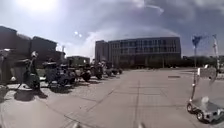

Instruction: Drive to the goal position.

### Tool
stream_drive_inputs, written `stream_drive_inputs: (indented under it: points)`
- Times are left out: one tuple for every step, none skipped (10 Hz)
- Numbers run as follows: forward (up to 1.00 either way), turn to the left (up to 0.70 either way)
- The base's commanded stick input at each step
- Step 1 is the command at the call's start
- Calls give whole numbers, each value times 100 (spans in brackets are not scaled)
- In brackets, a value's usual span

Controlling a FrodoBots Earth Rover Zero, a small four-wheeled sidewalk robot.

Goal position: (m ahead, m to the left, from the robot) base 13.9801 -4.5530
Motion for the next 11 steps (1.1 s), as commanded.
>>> stream_drive_inputs:
  points:
    - [70, -5]
    - [70, -5]
    - [70, -5]
    - [70, -5]
    - [70, -5]
    - [70, -5]
    - [70, -5]
    - [70, -5]
    - [70, -5]
    - [70, -5]
    - [70, -5]
